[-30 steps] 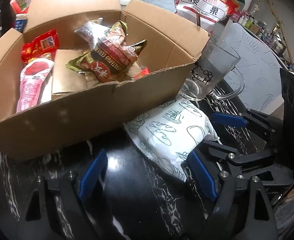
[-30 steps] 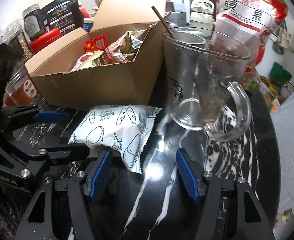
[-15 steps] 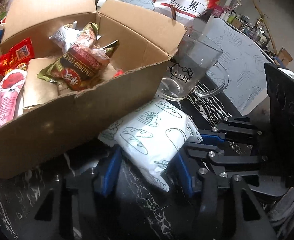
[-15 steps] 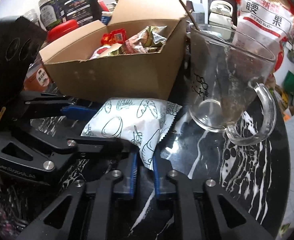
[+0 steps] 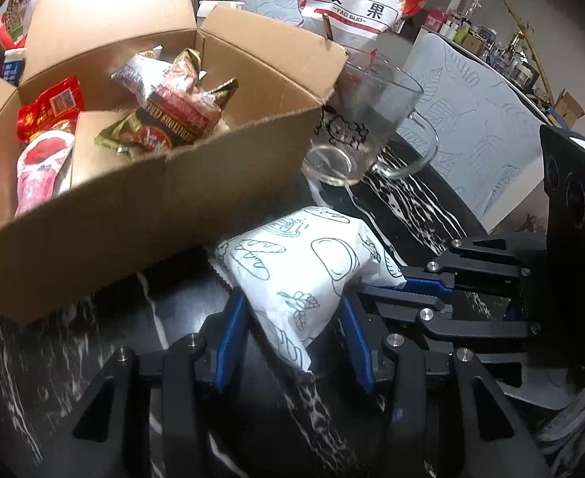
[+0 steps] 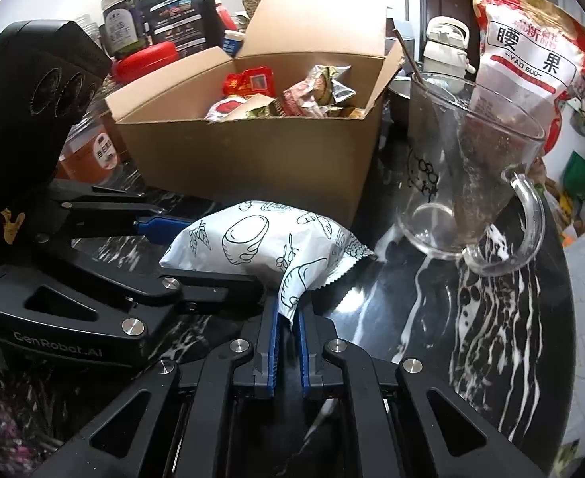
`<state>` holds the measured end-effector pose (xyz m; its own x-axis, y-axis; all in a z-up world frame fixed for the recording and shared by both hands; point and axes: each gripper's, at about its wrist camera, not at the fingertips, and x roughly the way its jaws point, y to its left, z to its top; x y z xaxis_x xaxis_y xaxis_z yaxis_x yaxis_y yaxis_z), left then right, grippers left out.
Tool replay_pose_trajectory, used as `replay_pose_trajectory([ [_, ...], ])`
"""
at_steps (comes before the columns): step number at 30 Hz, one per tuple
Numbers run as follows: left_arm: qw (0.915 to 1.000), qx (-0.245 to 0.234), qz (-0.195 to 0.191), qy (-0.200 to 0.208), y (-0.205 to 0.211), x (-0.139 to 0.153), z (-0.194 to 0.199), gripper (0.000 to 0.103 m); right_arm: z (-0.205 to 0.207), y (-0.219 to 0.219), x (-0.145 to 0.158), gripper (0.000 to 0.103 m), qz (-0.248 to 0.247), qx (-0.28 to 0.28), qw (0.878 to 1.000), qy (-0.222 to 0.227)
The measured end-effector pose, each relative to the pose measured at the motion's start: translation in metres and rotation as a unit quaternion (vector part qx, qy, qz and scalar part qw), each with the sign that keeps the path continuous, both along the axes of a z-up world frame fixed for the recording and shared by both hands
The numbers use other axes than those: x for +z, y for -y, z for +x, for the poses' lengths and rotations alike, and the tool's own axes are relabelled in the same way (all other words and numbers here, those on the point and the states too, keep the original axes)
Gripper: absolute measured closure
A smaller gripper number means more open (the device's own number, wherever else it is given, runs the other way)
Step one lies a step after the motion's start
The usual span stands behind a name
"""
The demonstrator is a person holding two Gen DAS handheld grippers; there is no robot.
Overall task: Organize snacks
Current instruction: 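Close the right tool on the white patterned packet while the left tool closes on it too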
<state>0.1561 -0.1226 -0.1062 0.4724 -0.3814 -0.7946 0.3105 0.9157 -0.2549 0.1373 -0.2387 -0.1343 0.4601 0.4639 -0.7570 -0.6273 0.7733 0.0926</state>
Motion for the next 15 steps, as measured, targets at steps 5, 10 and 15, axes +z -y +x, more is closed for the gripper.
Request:
replay_pose_trajectory([
  [5,0.9999,-0.004,0.003,-0.010,0.000,0.000,-0.022,0.056,-0.018,-0.002,-0.002,0.094,0.005,0.000,1.000,-0.009],
  [10,0.9997,-0.011,0.006,-0.020,-0.002,-0.002,-0.047,0.056,-0.038,-0.001,-0.005,0.094,0.007,-0.003,1.000,-0.017],
  [15,0.9995,-0.019,0.009,-0.024,-0.002,-0.002,-0.068,0.056,-0.060,-0.001,-0.005,0.094,0.010,-0.006,1.000,-0.024],
])
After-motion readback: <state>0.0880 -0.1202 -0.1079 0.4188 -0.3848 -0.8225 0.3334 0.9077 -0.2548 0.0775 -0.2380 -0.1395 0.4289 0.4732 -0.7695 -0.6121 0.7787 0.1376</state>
